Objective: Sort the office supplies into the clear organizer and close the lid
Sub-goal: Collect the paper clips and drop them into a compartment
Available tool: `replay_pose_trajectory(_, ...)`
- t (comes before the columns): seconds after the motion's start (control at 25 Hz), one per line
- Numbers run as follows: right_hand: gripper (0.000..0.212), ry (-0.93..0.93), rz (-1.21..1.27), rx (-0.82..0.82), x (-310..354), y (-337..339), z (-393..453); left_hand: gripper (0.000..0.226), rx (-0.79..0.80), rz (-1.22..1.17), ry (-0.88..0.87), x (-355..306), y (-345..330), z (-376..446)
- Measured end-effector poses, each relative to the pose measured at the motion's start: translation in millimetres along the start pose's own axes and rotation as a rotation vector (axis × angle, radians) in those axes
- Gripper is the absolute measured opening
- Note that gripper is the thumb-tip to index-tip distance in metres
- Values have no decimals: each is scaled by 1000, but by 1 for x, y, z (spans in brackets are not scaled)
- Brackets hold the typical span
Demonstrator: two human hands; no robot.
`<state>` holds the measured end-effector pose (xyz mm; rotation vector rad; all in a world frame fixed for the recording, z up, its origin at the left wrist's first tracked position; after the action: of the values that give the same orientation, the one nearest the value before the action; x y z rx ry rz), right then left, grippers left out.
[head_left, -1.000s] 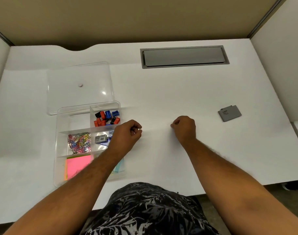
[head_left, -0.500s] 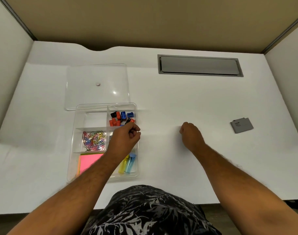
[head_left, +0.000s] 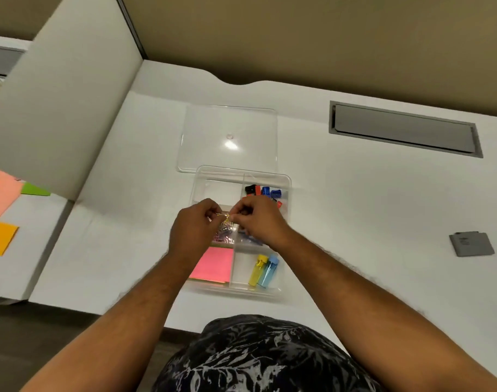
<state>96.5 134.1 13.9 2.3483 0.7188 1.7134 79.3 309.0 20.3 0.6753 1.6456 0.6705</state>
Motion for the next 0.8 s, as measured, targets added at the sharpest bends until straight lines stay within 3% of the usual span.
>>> replay_pose_trajectory(0.2,14,35,-242,66,10,-36,15,4,66,172,23,18,17,8)
replay_pose_trajectory(0.32,25,19,-278,58,11,-31,14,14,70,188,13,22,16,7)
replay_pose_trajectory(0.6,15,-96,79,-59,-7,18,-9,10,29,209,-91,-5,-2,-1)
replay_pose_trajectory(0.8,11,-128,256,-114,-37,68,-37,8,29,149,-202,-62,-33,-7)
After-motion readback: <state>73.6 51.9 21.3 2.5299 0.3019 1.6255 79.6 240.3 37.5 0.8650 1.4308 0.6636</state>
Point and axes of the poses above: each hand's wrist, its own z-axis towards the middle knuckle, its own y-axis out of the back of the hand, x = y × z, the point moved 5 cm from there along z, towards the middle knuckle, and after that the axes turned 2 degrees about z, right-handed, at the moved point
